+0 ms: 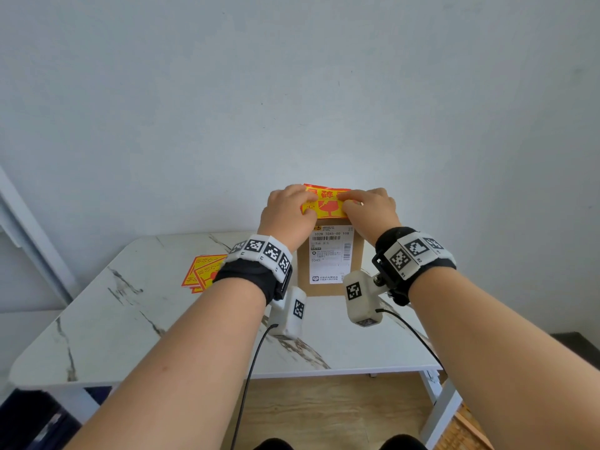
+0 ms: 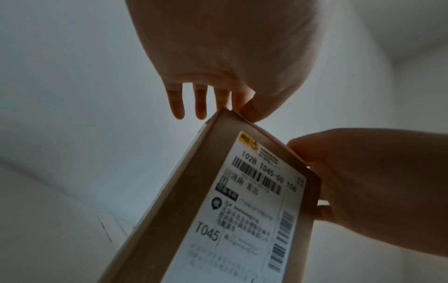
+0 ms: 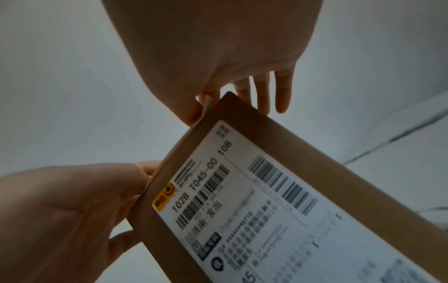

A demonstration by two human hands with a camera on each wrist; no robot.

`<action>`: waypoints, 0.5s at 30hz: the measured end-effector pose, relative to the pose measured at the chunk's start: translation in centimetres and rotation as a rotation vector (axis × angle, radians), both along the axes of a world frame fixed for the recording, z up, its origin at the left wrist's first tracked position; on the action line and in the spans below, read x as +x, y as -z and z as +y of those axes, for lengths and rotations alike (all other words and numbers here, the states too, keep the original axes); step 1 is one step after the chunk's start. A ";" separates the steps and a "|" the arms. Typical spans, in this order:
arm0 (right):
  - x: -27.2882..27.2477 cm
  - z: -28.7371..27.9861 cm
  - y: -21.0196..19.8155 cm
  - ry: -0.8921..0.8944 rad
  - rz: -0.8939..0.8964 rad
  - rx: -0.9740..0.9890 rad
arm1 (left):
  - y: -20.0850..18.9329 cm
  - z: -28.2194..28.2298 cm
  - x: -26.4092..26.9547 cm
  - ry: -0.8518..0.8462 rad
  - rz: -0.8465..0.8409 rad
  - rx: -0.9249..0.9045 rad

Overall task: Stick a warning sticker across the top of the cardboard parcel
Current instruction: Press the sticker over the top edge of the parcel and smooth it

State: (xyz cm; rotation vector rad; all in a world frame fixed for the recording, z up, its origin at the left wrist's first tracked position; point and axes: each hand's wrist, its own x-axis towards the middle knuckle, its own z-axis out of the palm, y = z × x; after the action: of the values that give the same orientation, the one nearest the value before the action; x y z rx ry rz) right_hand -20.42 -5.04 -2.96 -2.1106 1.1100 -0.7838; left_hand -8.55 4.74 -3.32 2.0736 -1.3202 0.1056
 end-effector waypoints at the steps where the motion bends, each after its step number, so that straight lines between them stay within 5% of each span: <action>1: 0.0 0.1 0.2 -0.034 -0.069 0.071 | 0.1 -0.1 0.0 0.027 0.015 0.013; 7: -0.7 0.4 0.2 -0.104 -0.181 0.200 | 0.6 -0.1 -0.4 0.051 0.158 -0.013; 15: -1.2 0.3 0.3 -0.084 -0.190 0.138 | -0.1 -0.3 -0.5 -0.038 0.094 -0.024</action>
State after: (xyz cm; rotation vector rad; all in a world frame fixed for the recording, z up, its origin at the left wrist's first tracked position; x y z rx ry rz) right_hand -21.59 -4.69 -3.22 -1.9119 0.9416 -0.8246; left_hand -9.07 4.46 -3.20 2.0588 -1.2177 0.0398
